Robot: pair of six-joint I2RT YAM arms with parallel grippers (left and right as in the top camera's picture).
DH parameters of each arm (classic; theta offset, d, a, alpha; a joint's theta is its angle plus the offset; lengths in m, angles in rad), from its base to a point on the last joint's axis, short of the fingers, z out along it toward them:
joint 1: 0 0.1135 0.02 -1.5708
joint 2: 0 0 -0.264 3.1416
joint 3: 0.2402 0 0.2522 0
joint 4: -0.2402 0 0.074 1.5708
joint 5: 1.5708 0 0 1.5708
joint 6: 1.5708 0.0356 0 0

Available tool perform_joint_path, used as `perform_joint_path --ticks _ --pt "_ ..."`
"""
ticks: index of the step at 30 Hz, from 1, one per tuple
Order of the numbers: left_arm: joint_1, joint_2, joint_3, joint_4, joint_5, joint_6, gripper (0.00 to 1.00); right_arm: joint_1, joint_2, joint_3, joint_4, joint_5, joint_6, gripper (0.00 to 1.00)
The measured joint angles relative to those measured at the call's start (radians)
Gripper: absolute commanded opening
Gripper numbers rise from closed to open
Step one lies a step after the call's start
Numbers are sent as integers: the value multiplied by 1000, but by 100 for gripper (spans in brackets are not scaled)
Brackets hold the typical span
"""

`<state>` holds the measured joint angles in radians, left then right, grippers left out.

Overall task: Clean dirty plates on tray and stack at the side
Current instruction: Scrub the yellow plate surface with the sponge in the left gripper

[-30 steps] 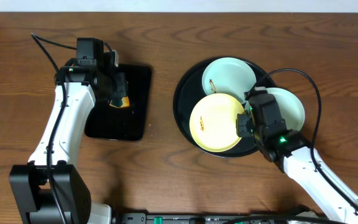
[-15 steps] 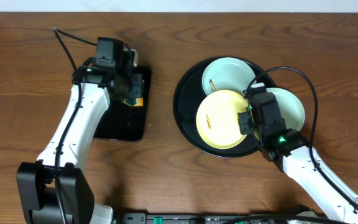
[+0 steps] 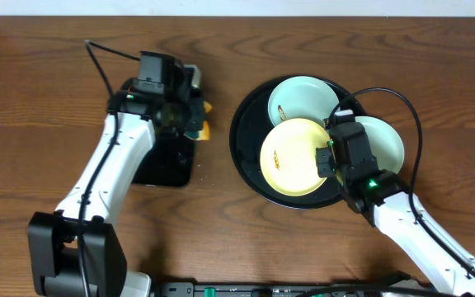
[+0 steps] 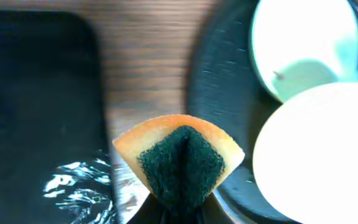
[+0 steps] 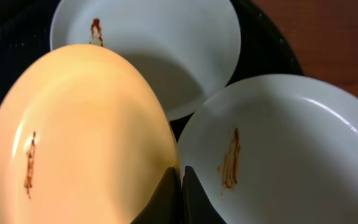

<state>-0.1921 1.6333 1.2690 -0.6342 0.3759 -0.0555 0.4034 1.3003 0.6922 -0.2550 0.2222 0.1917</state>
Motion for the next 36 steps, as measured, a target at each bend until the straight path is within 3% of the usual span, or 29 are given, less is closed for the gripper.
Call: perform_joint_path --ticks 9,17,26,36 --pt "-209 5 -107 222 39 -1 7 0 32 0 8 0 13 1" --pt "-314 59 -201 457 41 0 7 0 32 0 6 0 13 1" --pt "-360 227 -204 606 40 0 7 0 32 0 5 0 14 1" --pt "-366 277 -204 643 28 0 7 0 32 0 5 0 14 1"
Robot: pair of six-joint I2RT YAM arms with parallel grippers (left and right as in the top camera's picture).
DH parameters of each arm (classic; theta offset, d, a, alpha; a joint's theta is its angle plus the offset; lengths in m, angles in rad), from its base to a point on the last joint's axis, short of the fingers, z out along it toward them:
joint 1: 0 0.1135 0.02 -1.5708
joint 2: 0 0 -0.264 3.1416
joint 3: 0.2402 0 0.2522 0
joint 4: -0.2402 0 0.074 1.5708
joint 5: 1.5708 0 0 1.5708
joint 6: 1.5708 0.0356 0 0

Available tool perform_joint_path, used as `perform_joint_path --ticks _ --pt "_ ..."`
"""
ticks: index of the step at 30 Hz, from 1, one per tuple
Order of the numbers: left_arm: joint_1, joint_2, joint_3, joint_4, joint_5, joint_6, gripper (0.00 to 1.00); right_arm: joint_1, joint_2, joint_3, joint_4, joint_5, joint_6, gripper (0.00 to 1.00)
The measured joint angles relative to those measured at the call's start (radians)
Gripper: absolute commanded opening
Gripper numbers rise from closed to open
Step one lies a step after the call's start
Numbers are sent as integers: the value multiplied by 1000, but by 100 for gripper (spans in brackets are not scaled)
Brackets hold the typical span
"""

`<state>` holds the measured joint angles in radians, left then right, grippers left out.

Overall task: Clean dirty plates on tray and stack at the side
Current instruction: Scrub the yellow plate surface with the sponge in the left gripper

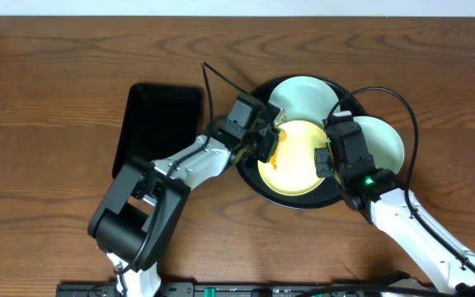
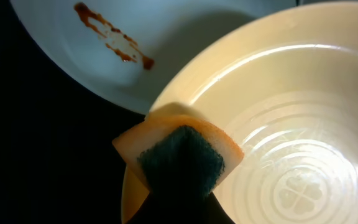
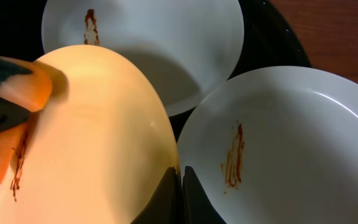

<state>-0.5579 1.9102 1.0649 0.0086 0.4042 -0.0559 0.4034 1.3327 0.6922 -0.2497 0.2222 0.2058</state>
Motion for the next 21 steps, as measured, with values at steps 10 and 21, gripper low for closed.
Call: perform_joint_path --ticks 10,21 --pt "-19 19 0 -4 -7 0 8 0 0 0 -11 0 3 1" --pt "-49 19 0 -8 -29 0 7 0 0 0 -22 17 11 1"
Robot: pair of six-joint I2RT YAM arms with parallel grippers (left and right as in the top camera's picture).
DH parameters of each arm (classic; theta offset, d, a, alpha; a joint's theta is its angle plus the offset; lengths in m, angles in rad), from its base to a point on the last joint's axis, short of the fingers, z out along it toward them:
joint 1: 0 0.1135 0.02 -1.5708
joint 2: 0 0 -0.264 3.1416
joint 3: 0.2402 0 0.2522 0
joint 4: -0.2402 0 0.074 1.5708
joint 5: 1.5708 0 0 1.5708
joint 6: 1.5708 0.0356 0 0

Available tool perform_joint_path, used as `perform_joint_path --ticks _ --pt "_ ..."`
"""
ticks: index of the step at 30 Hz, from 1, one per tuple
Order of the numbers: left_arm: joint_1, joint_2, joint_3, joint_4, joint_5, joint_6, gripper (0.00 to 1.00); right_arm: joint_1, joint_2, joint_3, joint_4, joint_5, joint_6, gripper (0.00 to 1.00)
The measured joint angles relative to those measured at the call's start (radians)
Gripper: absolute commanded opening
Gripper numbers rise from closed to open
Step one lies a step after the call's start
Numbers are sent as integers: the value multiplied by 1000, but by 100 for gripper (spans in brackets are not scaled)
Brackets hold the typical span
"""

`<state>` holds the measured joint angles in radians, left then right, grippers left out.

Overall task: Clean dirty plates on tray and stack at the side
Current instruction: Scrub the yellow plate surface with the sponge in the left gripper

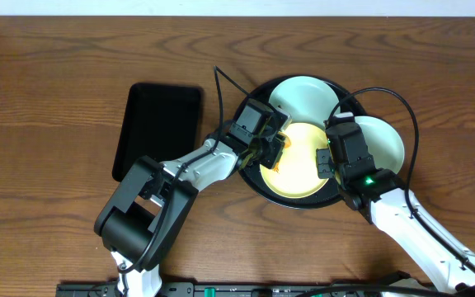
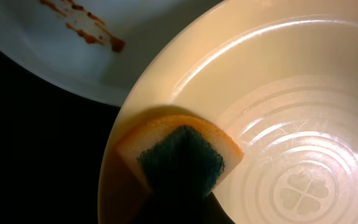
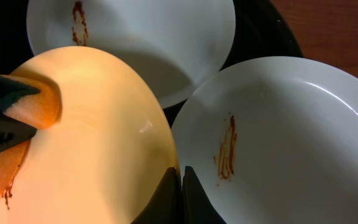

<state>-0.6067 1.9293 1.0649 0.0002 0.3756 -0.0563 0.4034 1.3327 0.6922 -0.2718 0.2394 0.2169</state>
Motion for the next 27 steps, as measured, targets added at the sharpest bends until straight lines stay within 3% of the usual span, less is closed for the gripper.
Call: perform_joint_path --ticks 8,27 --pt "0 5 0 -2 45 -3 8 0 0 0 -1 13 0 1" --pt "-5 16 -1 1 309 -67 7 0 0 0 -4 18 0 1"
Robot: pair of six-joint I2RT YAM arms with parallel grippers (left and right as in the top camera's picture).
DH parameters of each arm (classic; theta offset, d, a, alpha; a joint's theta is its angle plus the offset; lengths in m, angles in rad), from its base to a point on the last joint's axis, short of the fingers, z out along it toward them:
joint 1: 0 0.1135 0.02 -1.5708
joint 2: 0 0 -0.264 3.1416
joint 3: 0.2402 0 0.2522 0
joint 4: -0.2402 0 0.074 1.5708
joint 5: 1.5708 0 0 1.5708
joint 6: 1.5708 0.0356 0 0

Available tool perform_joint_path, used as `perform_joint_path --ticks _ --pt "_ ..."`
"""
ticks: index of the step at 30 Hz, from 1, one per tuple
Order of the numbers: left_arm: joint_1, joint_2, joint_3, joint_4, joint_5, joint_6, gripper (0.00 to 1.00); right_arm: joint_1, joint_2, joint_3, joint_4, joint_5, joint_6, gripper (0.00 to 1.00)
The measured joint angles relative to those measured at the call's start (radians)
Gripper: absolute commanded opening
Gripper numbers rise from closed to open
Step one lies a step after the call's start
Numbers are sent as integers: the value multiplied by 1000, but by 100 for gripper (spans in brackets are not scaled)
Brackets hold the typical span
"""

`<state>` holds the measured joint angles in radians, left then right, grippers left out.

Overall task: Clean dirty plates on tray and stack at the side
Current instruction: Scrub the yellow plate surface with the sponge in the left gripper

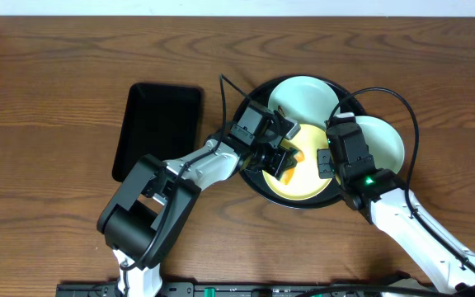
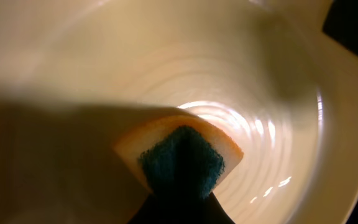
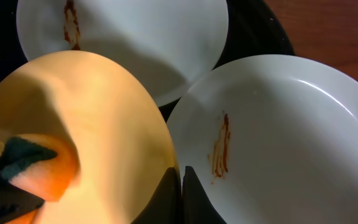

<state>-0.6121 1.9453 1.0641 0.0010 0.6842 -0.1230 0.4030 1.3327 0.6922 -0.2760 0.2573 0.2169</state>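
A yellow plate [image 1: 305, 171] lies tilted in the round black tray [image 1: 251, 178], its right rim pinched by my right gripper [image 3: 180, 180], which is shut on it. My left gripper [image 2: 179, 208] is shut on an orange sponge with a dark green scrub face [image 2: 180, 160], pressed against the inside of the yellow plate [image 2: 247, 93]. In the right wrist view the sponge [image 3: 39, 165] sits low on the plate's left side. A white plate [image 3: 129, 43] with a brown streak lies behind, and another streaked white plate [image 3: 278, 143] lies to the right.
A rectangular black tray [image 1: 158, 130] lies on the wooden table [image 1: 48, 91] to the left of the round tray. The right white plate [image 1: 383, 142] overhangs the round tray's right edge. Cables run over both arms.
The sponge in my left gripper has moved from the yellow plate's upper left rim down to its lower middle. The brown streak seen there before no longer shows. My right gripper still holds the rim.
First my left gripper held the sponge beside the rectangular black tray while my right gripper gripped the yellow plate's rim. Then the sponge was at the plate's left edge on its streak. It then lay inside the rim, and now lower in the plate.
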Motion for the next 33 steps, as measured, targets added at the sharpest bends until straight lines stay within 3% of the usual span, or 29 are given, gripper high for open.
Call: perform_joint_path --ticks 5,9,12,19,24,33 --pt "14 11 -11 118 72 -80 7 0 0 0 1 -2 0 1" --pt "93 4 -13 319 180 -221 8 0 0 0 2 -21 3 1" --pt "155 -30 -13 364 222 -308 8 0 0 0 2 -22 3 1" --pt "191 -127 -13 202 264 -378 8 0 0 0 0 -23 3 1" --pt "175 -126 -13 25 252 -324 8 0 0 0 -4 -23 3 1" --pt "175 -126 -13 -88 82 -221 7 0 29 0 -4 -24 3 1"
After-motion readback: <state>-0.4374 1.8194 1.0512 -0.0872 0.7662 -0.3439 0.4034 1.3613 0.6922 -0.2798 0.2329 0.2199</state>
